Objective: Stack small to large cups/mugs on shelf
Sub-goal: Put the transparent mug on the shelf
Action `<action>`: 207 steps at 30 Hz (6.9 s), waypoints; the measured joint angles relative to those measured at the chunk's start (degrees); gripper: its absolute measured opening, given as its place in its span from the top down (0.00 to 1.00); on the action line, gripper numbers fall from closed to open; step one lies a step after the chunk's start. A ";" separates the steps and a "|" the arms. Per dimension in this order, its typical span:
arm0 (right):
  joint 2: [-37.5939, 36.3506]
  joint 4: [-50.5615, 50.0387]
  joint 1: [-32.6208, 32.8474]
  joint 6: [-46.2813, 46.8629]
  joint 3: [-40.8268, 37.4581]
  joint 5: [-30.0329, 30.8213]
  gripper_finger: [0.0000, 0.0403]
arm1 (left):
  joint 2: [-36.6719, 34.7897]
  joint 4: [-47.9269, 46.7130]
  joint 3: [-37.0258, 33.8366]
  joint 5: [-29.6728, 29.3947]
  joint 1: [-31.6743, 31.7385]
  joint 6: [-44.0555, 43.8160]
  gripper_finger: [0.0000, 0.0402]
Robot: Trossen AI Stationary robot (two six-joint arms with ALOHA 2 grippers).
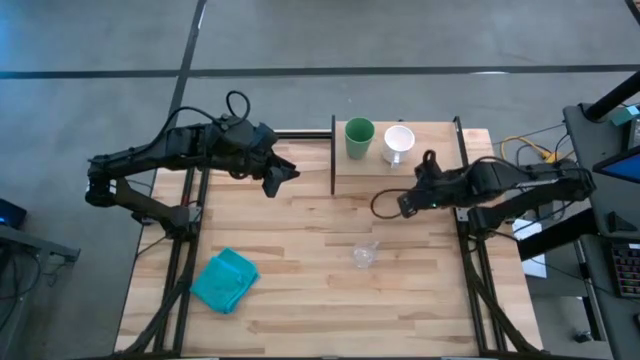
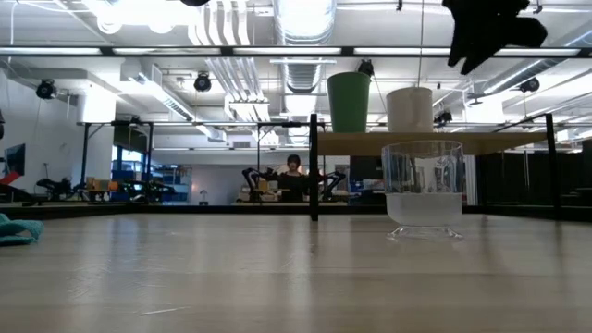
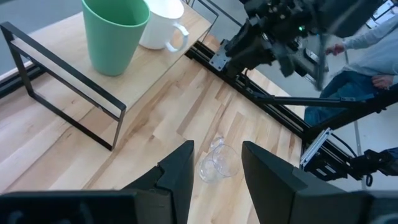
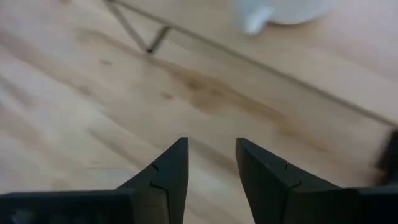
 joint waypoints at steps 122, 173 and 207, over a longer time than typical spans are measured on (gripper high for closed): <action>24.91 33.57 7.49 -40.61 -10.76 -20.25 0.96 | 0.00 0.00 -0.96 4.02 -0.66 1.22 0.70; -10.28 -20.24 10.15 8.69 1.22 9.76 0.96 | -0.15 -1.66 -1.79 4.92 -0.63 1.20 0.70; -11.02 -20.22 -5.09 9.09 -3.55 13.41 0.96 | -0.15 -1.57 -1.79 4.89 -0.63 1.14 0.70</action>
